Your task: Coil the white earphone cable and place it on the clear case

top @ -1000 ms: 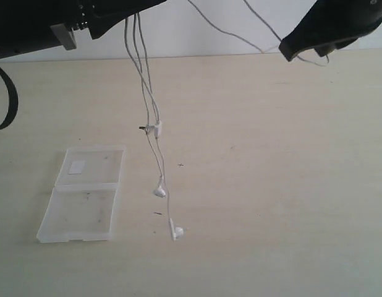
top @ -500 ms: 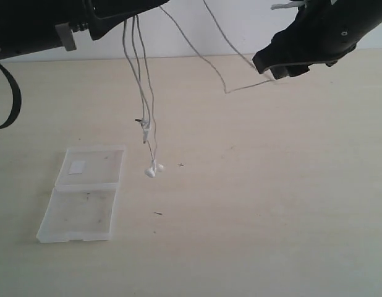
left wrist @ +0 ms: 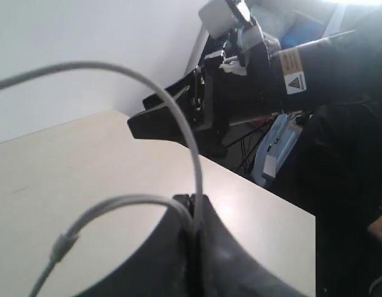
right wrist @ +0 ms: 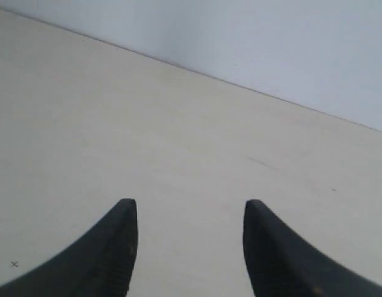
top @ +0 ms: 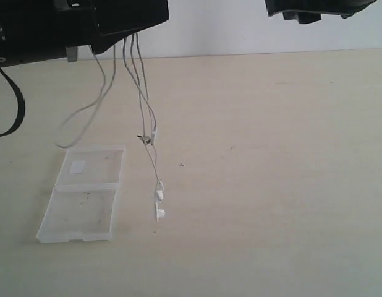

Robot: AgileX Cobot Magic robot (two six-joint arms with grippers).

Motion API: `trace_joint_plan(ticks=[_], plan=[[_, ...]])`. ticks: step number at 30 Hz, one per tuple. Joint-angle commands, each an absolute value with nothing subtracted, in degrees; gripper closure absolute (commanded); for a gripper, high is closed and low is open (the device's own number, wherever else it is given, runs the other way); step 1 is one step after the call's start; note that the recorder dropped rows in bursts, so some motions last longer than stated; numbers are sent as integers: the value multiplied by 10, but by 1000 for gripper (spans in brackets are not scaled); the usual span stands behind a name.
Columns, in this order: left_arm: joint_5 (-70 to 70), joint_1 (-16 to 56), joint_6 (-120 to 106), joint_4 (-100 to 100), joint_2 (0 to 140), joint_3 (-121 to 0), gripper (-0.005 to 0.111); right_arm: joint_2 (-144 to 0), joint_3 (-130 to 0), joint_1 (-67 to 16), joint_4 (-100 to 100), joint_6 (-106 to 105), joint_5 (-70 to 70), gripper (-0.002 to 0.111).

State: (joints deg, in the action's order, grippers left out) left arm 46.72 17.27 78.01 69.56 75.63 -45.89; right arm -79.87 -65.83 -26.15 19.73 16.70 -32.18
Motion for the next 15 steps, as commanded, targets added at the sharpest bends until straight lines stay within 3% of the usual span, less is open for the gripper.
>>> trace_joint_plan(ticks=[1, 9, 15], plan=[[466, 171, 782, 719, 751, -462, 107, -796, -597, -260, 58, -13, -209, 57], [424, 171, 787, 747, 719, -462, 107, -759, -509, -260, -215, -279, -88, 57], [394, 171, 829, 841, 687, -487, 107, -717, -475, -260, -338, -430, -106, 57]])
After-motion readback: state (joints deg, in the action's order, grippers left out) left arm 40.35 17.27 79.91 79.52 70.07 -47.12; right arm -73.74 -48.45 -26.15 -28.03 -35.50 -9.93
